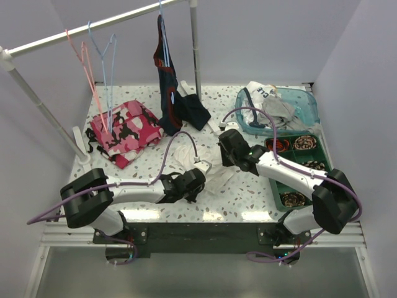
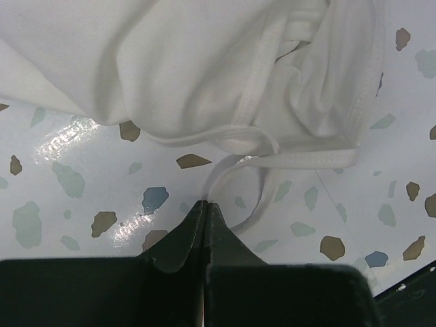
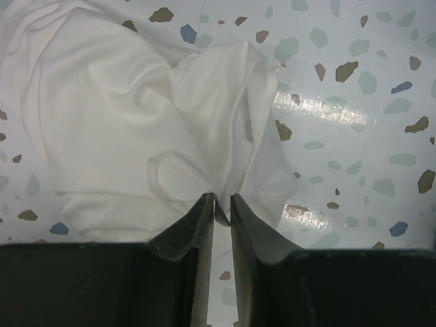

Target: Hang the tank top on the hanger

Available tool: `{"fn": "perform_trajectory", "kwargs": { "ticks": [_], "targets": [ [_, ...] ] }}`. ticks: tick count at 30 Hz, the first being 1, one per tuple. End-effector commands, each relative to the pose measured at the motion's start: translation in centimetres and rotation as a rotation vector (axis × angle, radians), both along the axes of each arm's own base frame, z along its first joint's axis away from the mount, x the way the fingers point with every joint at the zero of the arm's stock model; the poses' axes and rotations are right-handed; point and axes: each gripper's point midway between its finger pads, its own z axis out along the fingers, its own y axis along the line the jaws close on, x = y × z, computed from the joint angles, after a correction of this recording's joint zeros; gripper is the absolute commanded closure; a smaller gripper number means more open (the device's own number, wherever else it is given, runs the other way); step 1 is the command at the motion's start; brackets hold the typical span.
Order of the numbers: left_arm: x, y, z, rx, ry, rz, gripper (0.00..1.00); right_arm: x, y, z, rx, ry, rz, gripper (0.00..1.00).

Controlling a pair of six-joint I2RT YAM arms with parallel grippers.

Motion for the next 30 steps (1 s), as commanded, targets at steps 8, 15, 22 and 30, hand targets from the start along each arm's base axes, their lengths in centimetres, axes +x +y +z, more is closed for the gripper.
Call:
{"fn": "perform_trajectory", "kwargs": {
  "ticks": [8, 15, 22, 30],
  "targets": [
    [3.8, 6.3, 4.7, 0.12, -0.218, 0.327, 1.0, -0.5, 1.3, 0.0, 0.056, -0.007, 0.067, 0.68],
    [5.4, 10.5, 5.8, 0.118, -0.226, 0.457, 1.0, -0.3, 3.0, -0.6, 0.082, 0.015, 0.137, 0.68],
    [6.2, 10.9, 7.3, 0.088, -0.252, 0.467, 1.0, 0.1, 4.4, -1.5, 0.088, 0.04, 0.168, 0.71],
    [6.5, 10.5, 8.6, 0.07, -0.269, 0.453, 1.0, 1.3, 2.7, 0.3, 0.05, -0.028, 0.062, 0.8]
  ]
}}
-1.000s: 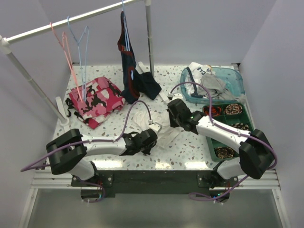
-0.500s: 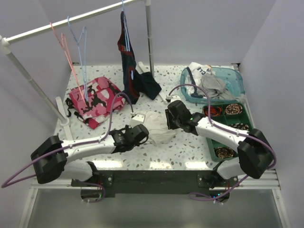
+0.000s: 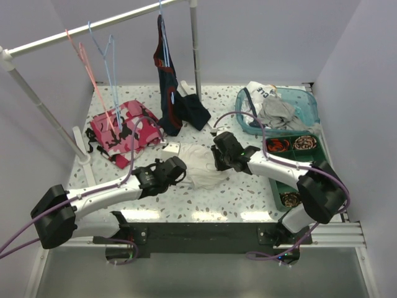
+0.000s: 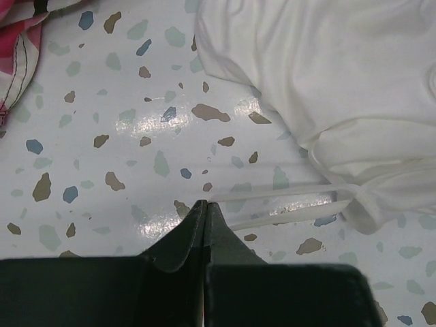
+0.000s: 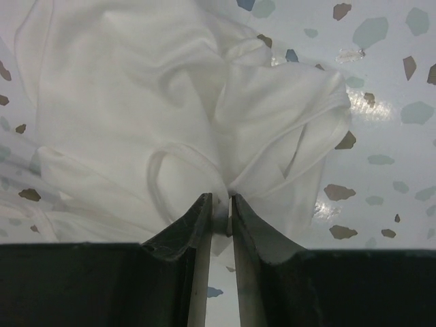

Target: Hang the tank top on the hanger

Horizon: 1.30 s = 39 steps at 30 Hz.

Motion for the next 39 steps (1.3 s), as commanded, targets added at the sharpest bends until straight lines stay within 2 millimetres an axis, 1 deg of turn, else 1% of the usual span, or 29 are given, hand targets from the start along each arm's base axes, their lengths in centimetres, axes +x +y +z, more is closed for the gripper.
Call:
{"fn": "perform_trajectory", "kwargs": {
  "ticks": [1, 6, 8, 9, 11, 14, 15, 16, 17, 18, 19, 20, 21, 22, 23, 24, 25, 26, 27, 28, 30, 31, 32, 34, 35, 36, 37, 38, 39],
  "targets": [
    [1.0, -0.4, 2.7, -0.031, -0.065, 0.004, 1.0, 2.2, -0.4, 4.5, 0.021, -0.131, -0.084, 0.8],
    [1.5, -1.9, 6.1, -0.104, -0.117, -0.067, 1.0, 3.5, -1.9, 8.1, -0.01, -0.225, -0.167, 0.97],
    [1.6, -2.4, 8.1, -0.134, -0.149, -0.098, 1.0, 3.5, -2.8, 9.4, -0.022, -0.249, -0.191, 0.99],
    [1.7, -2.7, 8.9, -0.149, -0.163, -0.113, 1.0, 3.8, -3.2, 10.6, -0.024, -0.279, -0.219, 0.99],
    [1.8, -3.3, 11.4, -0.19, -0.211, -0.157, 1.0, 3.8, -3.9, 12.7, -0.012, -0.323, -0.241, 0.97],
    [2.3, -3.8, 15.6, -0.252, -0.298, -0.177, 1.0, 4.2, -4.4, 16.3, 0.028, -0.399, -0.26, 0.98],
    [2.4, -3.9, 16.8, -0.263, -0.319, -0.185, 1.0, 4.4, -4.4, 18.2, 0.05, -0.431, -0.271, 0.99],
    [2.8, -4.4, 19.4, -0.297, -0.36, -0.192, 1.0, 4.5, -4.8, 19.4, 0.05, -0.455, -0.287, 1.0],
    [3.0, -4.4, 20.9, -0.299, -0.389, -0.201, 1.0, 4.5, -5.1, 20.9, 0.07, -0.482, -0.297, 1.0],
    [3.4, -4.6, 21.9, -0.296, -0.406, -0.196, 1.0, 4.8, -5.2, 23.5, 0.105, -0.526, -0.317, 1.0],
    [3.9, -4.4, 25.4, -0.318, -0.467, -0.176, 1.0, 4.8, -5.5, 25.2, 0.117, -0.554, -0.326, 1.0],
    [4.2, -4.2, 27.1, -0.323, -0.495, -0.161, 1.0, 4.7, -5.7, 27.1, 0.147, -0.587, -0.333, 1.0],
    [4.6, -4.4, 28.3, -0.313, -0.51, -0.154, 1.0, 4.8, -5.8, 30.0, 0.188, -0.632, -0.344, 1.0],
    [4.8, -3.8, 32.4, -0.339, -0.578, -0.131, 1.0, 4.7, -5.9, 31.6, 0.201, -0.658, -0.34, 1.0],
    [5.0, -3.5, 33.9, -0.339, -0.601, -0.118, 1.0, 4.8, -6.1, 32.9, 0.211, -0.679, -0.345, 1.0],
    [5.4, -3.9, 35.0, -0.335, -0.616, -0.115, 1.0, 4.6, -6.3, 35.6, 0.25, -0.716, -0.356, 1.0],
    [5.4, -3.2, 38.2, -0.354, -0.673, -0.102, 1.0, 4.5, -6.4, 36.7, 0.259, -0.732, -0.352, 1.0],
    [5.4, -3.0, 39.4, -0.359, -0.692, -0.094, 1.0, 4.3, -6.7, 38.6, 0.29, -0.76, -0.361, 1.0],
    [5.7, -3.1, 40.1, -0.359, -0.705, -0.091, 1.0, 4.0, -6.9, 39.5, 0.307, -0.773, -0.361, 1.0],
    [5.5, -2.8, 41.7, -0.373, -0.734, -0.09, 1.0, 3.8, -6.9, 40.2, 0.331, -0.783, -0.358, 1.0],
    [5.5, -2.5, 42.5, -0.375, -0.748, -0.078, 1.0, 3.2, -7.0, 41.1, 0.367, -0.794, -0.348, 1.0],
    [5.5, -2.4, 42.3, -0.373, -0.745, -0.073, 1.0, 3.0, -7.1, 41.0, 0.377, -0.789, -0.348, 1.0],
    [5.5, -2.5, 41.7, -0.365, -0.734, -0.078, 1.0, 3.1, -6.8, 39.4, 0.359, -0.762, -0.341, 1.0],
    [5.5, -2.9, 38.8, -0.357, -0.682, -0.087, 1.0, 2.4, -6.8, 37.9, 0.393, -0.737, -0.339, 1.0],
    [5.4, -3.1, 37.2, -0.349, -0.651, -0.09, 1.0, 2.5, -6.5, 34.0, 0.349, -0.679, -0.33, 1.0],
    [5.2, -3.3, 33.6, -0.316, -0.594, -0.101, 1.0, 2.2, -6.1, 32.6, 0.381, -0.652, -0.332, 1.0],
    [4.8, -4.1, 31.5, -0.349, -0.545, -0.117, 1.0, 1.5, -6.4, 31.4, 0.401, -0.637, -0.335, 1.0],
    [4.2, -4.0, 30.1, -0.383, -0.523, -0.127, 1.0, 1.1, -6.3, 26.5, 0.35, -0.567, -0.326, 1.0],
    [3.8, -4.5, 24.5, -0.338, -0.432, -0.147, 1.0, 0.9, -6.0, 24.8, 0.392, -0.537, -0.344, 1.0]
  ]
}}
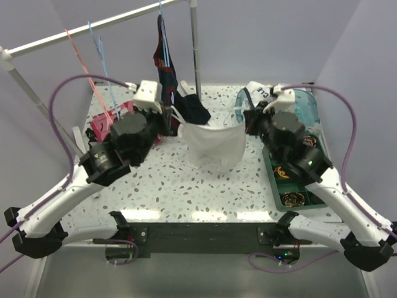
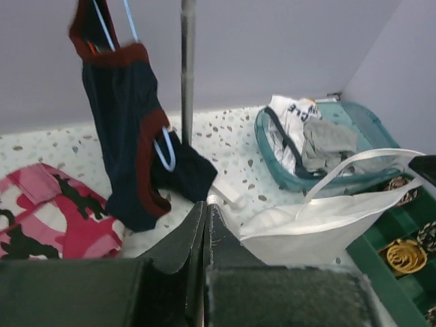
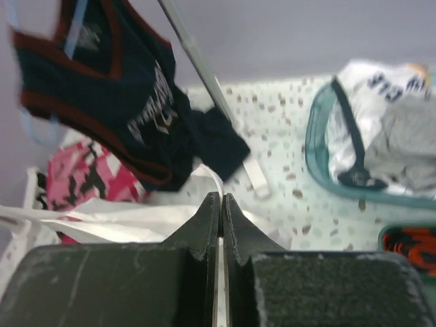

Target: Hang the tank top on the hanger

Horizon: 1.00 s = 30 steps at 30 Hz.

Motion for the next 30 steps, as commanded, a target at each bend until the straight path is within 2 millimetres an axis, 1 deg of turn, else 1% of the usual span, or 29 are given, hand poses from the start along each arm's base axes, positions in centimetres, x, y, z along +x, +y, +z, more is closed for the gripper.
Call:
{"fn": "perform_trajectory", "kwargs": {
  "ticks": [1, 2, 3, 4, 5, 6, 7, 8, 9, 10, 11, 12, 13, 15, 16, 17, 18, 19, 20, 21, 22, 23, 24, 25, 26, 27, 28, 29, 30],
  "targets": [
    [-1.8, -2.2, -13.6, 0.026, 0.259, -0.104, 1.0, -1.5, 1.2, -10.6, 0.063, 0.176, 0.043, 1.0],
    [-2.5, -2.4, -15.4, -0.001, 0.284, -0.13, 1.0, -2.2, 1.1, -15.8, 0.03, 0.26, 0.05, 1.0],
    [-3.5, -2.1, -21.0, 0.051, 0.375, -0.139, 1.0, -2.6, 1.7, -17.2, 0.08, 0.286, 0.066, 1.0],
    [-4.7, -2.8, -23.5, 0.022, 0.443, -0.186, 1.0, -3.2, 1.9, -19.0, 0.098, 0.321, 0.081, 1.0],
    [-5.3, -3.1, -25.1, 0.0, 0.466, -0.211, 1.0, -4.1, 1.4, -22.9, 0.074, 0.39, 0.071, 1.0],
    [-6.9, -2.8, -29.4, 0.019, 0.557, -0.234, 1.0, -4.4, 1.5, -24.1, 0.102, 0.413, 0.068, 1.0],
    [-7.3, -3.0, -30.5, 0.005, 0.576, -0.247, 1.0, -5.0, 1.5, -25.7, 0.103, 0.444, 0.075, 1.0],
    [-8.3, -2.5, -32.8, 0.026, 0.616, -0.255, 1.0, -5.7, 0.9, -27.8, 0.087, 0.478, 0.063, 1.0],
    [-8.9, -2.6, -33.5, 0.016, 0.635, -0.266, 1.0, -6.0, 0.7, -28.4, 0.097, 0.486, 0.061, 1.0],
    [-9.3, -2.7, -34.1, 0.021, 0.648, -0.273, 1.0, -6.5, 0.3, -29.6, 0.086, 0.503, 0.056, 1.0],
    [-9.7, -2.5, -35.0, 0.033, 0.665, -0.271, 1.0, -6.7, 0.2, -29.6, 0.097, 0.499, 0.064, 1.0],
    [-9.9, -2.3, -35.3, 0.035, 0.675, -0.263, 1.0, -7.0, 0.1, -29.8, 0.097, 0.505, 0.066, 1.0],
    [-10.1, -2.1, -35.6, 0.043, 0.684, -0.258, 1.0, -7.4, -0.2, -30.6, 0.091, 0.521, 0.062, 1.0],
    [-10.4, -1.8, -35.7, 0.041, 0.684, -0.25, 1.0, -8.3, -0.3, -31.2, 0.114, 0.537, 0.078, 1.0],
    [-10.5, -1.5, -35.7, 0.044, 0.686, -0.247, 0.93, -8.9, -0.7, -32.4, 0.11, 0.56, 0.076, 0.84],
    [-10.6, -1.4, -35.4, 0.035, 0.675, -0.252, 0.89, -9.2, -0.8, -32.8, 0.119, 0.571, 0.075, 0.79],
    [-10.7, -1.4, -35.0, 0.041, 0.664, -0.27, 0.86, -9.6, -0.9, -32.7, 0.141, 0.57, 0.079, 0.76],
    [-10.9, -1.4, -34.8, 0.044, 0.661, -0.285, 0.76, -9.8, -1.2, -32.9, 0.142, 0.573, 0.072, 0.64],
    [-10.9, -1.6, -33.9, 0.034, 0.636, -0.309, 0.7, -9.9, -1.4, -32.9, 0.141, 0.572, 0.064, 0.58],
    [-11.3, -1.9, -33.4, 0.045, 0.621, -0.353, 0.65, -10.0, -2.2, -32.9, 0.13, 0.569, 0.038, 0.53],
    [-11.5, -2.2, -32.8, 0.039, 0.604, -0.385, 0.53, -9.8, -2.3, -32.1, 0.134, 0.554, 0.031, 0.48],
    [-11.7, -2.5, -31.5, 0.015, 0.567, -0.422, 0.48, -9.8, -2.5, -31.7, 0.133, 0.543, 0.024, 0.45],
    [-12.3, -2.9, -30.8, 0.018, 0.548, -0.481, 0.44, -9.8, -2.7, -31.4, 0.121, 0.537, 0.021, 0.43],
    [-12.6, -3.3, -30.0, 0.005, 0.53, -0.513, 0.39, -9.4, -2.8, -30.4, 0.127, 0.515, 0.017, 0.42],
    [-12.8, -3.7, -28.5, -0.027, 0.49, -0.556, 0.38, -9.2, -2.8, -30.0, 0.123, 0.505, 0.014, 0.42],
    [-13.2, -4.2, -27.6, -0.034, 0.463, -0.602, 0.38, -9.0, -2.9, -29.7, 0.104, 0.497, 0.014, 0.42],
    [-13.8, -4.8, -26.3, -0.055, 0.44, -0.662, 0.37, -8.5, -2.9, -28.9, 0.095, 0.48, 0.003, 0.42],
    [-14.1, -5.3, -24.6, -0.077, 0.402, -0.702, 0.37, -8.3, -2.9, -28.5, 0.084, 0.474, -0.003, 0.42],
    [-14.9, -5.9, -23.6, -0.072, 0.374, -0.779, 0.37, -7.9, -2.8, -28.1, 0.07, 0.46, -0.002, 0.42]
  ]
}}
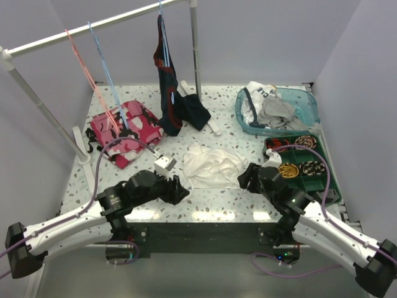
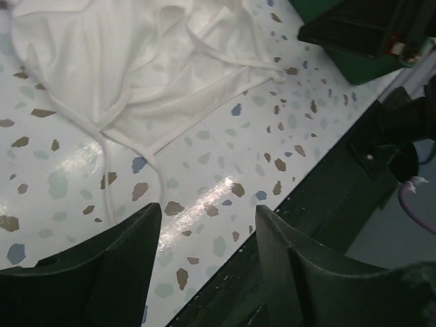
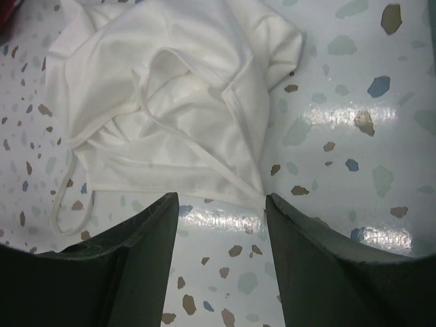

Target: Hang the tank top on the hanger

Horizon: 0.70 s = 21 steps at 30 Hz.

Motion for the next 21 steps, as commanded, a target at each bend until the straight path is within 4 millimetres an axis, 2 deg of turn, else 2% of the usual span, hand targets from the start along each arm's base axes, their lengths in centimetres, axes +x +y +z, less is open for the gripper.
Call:
{"fn": "perform_trajectory", "kwargs": {
  "ticks": [1, 2, 4, 5, 6, 7, 8, 9, 10, 11, 12, 13, 14, 15, 16, 17, 18, 21],
  "targets": [
    [-2.0, -3.7, 7.9, -0.194, -0.159, -0.264, 0.37, 2.3, 0.2, 3.9, -0.035, -0.091, -0.031, 0.42],
    [-2.2, -4.2, 10.4, -0.234, -0.198, -0.293, 0.38, 2.7, 0.5, 4.4, -0.03, -0.107, -0.028, 0.42],
    [-2.2, -4.7, 13.1, -0.256, -0.258, -0.333, 0.38, 3.4, 1.2, 5.7, -0.025, -0.138, -0.01, 0.41],
    [-2.0, -4.8, 17.2, -0.309, -0.324, -0.326, 0.39, 3.6, 1.5, 5.6, -0.039, -0.13, -0.001, 0.41],
    [-0.8, -4.5, 19.5, -0.317, -0.379, -0.264, 0.39, 4.0, 1.8, 5.9, -0.043, -0.141, 0.005, 0.41],
    [0.6, -4.3, 20.7, -0.291, -0.39, -0.201, 0.41, 4.4, 2.1, 6.6, -0.04, -0.151, 0.01, 0.41],
    [1.6, -3.2, 26.2, -0.349, -0.465, -0.114, 0.41, 4.7, 2.5, 6.4, -0.052, -0.145, 0.019, 0.41],
    [4.4, -1.1, 28.3, -0.324, -0.5, 0.082, 0.42, 4.8, 2.7, 6.5, -0.06, -0.145, 0.028, 0.41],
    [6.2, -0.9, 27.8, -0.234, -0.478, 0.167, 0.41, 5.1, 3.0, 6.9, -0.055, -0.152, 0.034, 0.41],
    [7.2, 1.2, 32.7, -0.263, -0.519, 0.287, 0.41, 5.3, 3.3, 6.8, -0.06, -0.152, 0.042, 0.41],
    [9.5, 4.2, 33.4, -0.18, -0.523, 0.509, 0.41, 5.4, 3.7, 6.4, -0.069, -0.136, 0.055, 0.41],
    [11.2, 3.9, 31.6, -0.021, -0.498, 0.562, 0.41, 5.6, 3.9, 6.5, -0.073, -0.134, 0.06, 0.41],
    [11.4, 5.3, 35.1, -0.051, -0.527, 0.637, 0.41, 5.7, 4.1, 6.4, -0.081, -0.128, 0.068, 0.41],
    [12.1, 6.6, 35.8, 0.008, -0.548, 0.714, 0.41, 5.7, 4.2, 5.8, -0.09, -0.111, 0.074, 0.41],
    [13.0, 6.4, 35.1, 0.086, -0.54, 0.741, 0.41, 5.7, 4.4, 5.9, -0.09, -0.11, 0.08, 0.41],
    [13.0, 7.6, 37.2, 0.069, -0.555, 0.795, 0.42, 5.7, 4.5, 5.7, -0.091, -0.103, 0.086, 0.41],
    [13.1, 9.3, 37.6, 0.117, -0.566, 0.876, 0.42, 5.7, 4.7, 5.4, -0.094, -0.096, 0.09, 0.41],
    [13.4, 11.9, 38.3, 0.176, -0.569, 0.976, 0.42, 5.6, 5.0, 5.3, -0.086, -0.084, 0.102, 0.41]
  ]
}}
